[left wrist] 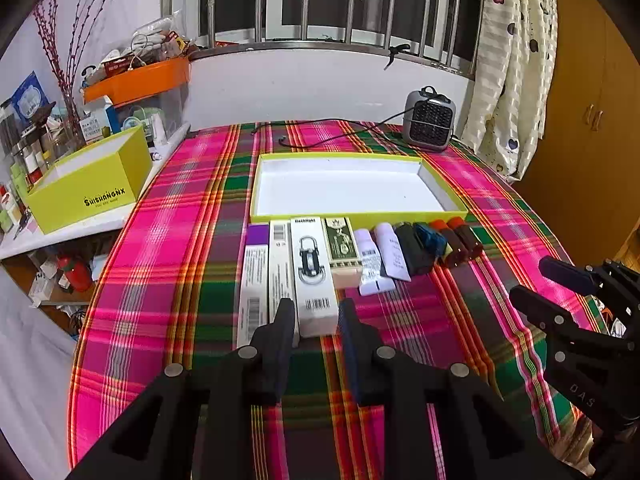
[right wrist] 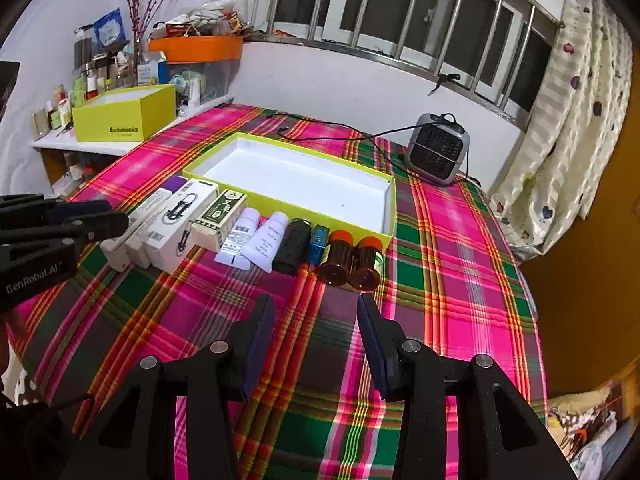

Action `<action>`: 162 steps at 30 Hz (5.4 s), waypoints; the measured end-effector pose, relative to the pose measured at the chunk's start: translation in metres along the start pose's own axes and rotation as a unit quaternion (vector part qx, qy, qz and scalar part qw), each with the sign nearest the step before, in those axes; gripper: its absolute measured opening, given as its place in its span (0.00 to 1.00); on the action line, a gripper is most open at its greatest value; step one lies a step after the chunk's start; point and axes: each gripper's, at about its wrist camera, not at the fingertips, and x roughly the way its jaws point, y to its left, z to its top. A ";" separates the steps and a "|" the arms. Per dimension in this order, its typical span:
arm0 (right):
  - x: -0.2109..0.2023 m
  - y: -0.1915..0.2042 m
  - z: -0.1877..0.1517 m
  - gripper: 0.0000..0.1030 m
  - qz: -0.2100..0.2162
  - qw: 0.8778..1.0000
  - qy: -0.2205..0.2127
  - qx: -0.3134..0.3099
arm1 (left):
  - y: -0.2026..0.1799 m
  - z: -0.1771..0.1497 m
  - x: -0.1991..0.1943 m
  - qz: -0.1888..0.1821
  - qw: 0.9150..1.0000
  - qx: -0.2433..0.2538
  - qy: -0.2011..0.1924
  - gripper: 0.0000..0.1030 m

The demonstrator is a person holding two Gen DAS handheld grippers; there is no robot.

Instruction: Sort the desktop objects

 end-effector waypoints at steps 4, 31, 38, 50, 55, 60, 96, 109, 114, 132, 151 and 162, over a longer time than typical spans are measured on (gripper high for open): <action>0.007 -0.004 0.004 0.43 0.001 1.000 0.003 0.000 | 0.005 0.007 0.007 -0.002 1.000 -0.009 0.002 0.22; 0.045 -0.029 0.018 0.43 0.049 0.998 0.009 0.037 | 0.040 0.024 0.034 0.015 1.000 -0.019 -0.005 0.22; 0.047 -0.045 0.021 0.43 0.047 0.997 0.002 0.062 | 0.053 0.022 0.046 0.012 0.999 -0.034 0.012 0.22; 0.061 -0.065 0.022 0.43 0.045 0.995 0.006 0.094 | 0.061 0.023 0.075 -0.013 0.998 -0.048 0.046 0.29; 0.068 -0.072 0.022 0.43 0.043 0.994 0.009 0.104 | 0.063 0.022 0.084 -0.006 0.997 -0.049 0.058 0.29; 0.074 -0.075 0.023 0.43 0.040 0.993 0.014 0.108 | 0.067 0.022 0.085 -0.008 0.997 -0.051 0.058 0.29; 0.132 -0.096 0.015 0.31 0.091 0.979 0.071 0.170 | 0.074 0.035 0.071 0.014 0.999 -0.046 0.024 0.21; 0.119 -0.102 0.011 0.31 0.098 0.977 0.055 0.179 | 0.065 0.053 0.052 0.008 0.999 -0.038 -0.004 0.21; 0.105 -0.104 0.015 0.31 0.102 0.978 0.034 0.181 | 0.051 0.067 0.052 -0.010 0.999 -0.029 -0.014 0.21; 0.097 -0.116 0.014 0.31 0.100 0.975 0.011 0.199 | -0.015 0.112 0.096 -0.087 0.996 -0.018 0.008 0.21; 0.092 -0.136 0.000 0.31 0.084 0.972 0.009 0.220 | -0.091 0.151 0.174 -0.144 0.987 -0.039 0.068 0.21; 0.096 -0.150 -0.006 0.31 0.075 0.971 0.009 0.228 | -0.110 0.168 0.214 -0.151 0.981 -0.086 0.091 0.21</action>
